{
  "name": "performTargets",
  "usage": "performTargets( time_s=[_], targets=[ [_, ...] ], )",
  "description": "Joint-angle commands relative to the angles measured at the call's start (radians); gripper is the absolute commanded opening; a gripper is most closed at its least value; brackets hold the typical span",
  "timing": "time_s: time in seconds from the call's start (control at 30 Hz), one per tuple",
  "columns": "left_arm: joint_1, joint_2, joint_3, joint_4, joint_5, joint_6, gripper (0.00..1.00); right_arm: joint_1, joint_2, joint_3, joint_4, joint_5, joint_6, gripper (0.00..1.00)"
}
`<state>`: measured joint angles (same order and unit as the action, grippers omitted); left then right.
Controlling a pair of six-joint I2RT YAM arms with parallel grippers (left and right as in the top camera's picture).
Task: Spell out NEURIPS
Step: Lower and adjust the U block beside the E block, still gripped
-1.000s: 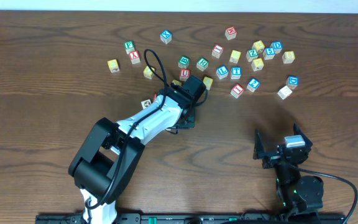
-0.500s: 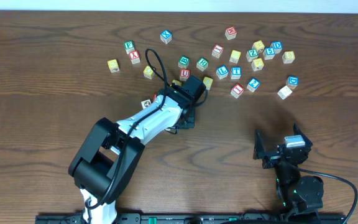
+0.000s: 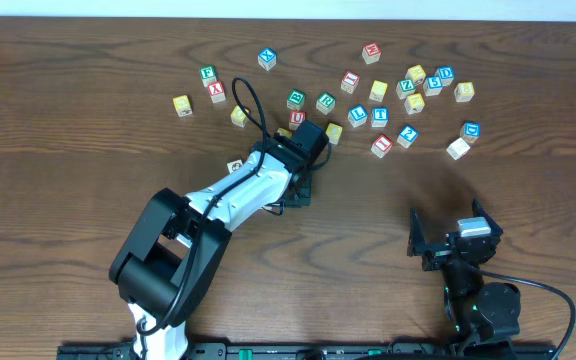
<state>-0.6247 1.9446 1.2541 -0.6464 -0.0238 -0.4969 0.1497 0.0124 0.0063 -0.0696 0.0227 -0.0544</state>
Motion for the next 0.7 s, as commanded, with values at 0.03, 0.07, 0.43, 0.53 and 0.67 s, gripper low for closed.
performTargets(
  time_s=[0.03,0.07,0.43,0.53,0.67],
  targets=[
    [0.003,-0.026,-0.007,-0.003,0.021,0.006,0.07,-0.008,-0.004,-0.001,-0.003,0.009,0.013,0.99],
    [0.002,-0.026,-0.007,-0.003,0.026,0.006,0.08,-0.008,-0.004,-0.001,-0.003,0.009,0.013,0.99],
    [-0.016,-0.026,-0.007,-0.002,0.039,-0.008,0.07,-0.008,-0.004,-0.001,-0.003,0.009,0.013,0.99],
    [-0.016,-0.026,-0.007,-0.002,0.039,-0.028,0.08,-0.008,-0.004,-0.001,-0.003,0.009,0.013,0.99],
    [-0.016,-0.026,-0.007,-0.001,0.039,-0.028,0.07,-0.008,-0.004,-0.001,-0.003,0.009,0.013,0.99]
  ],
)
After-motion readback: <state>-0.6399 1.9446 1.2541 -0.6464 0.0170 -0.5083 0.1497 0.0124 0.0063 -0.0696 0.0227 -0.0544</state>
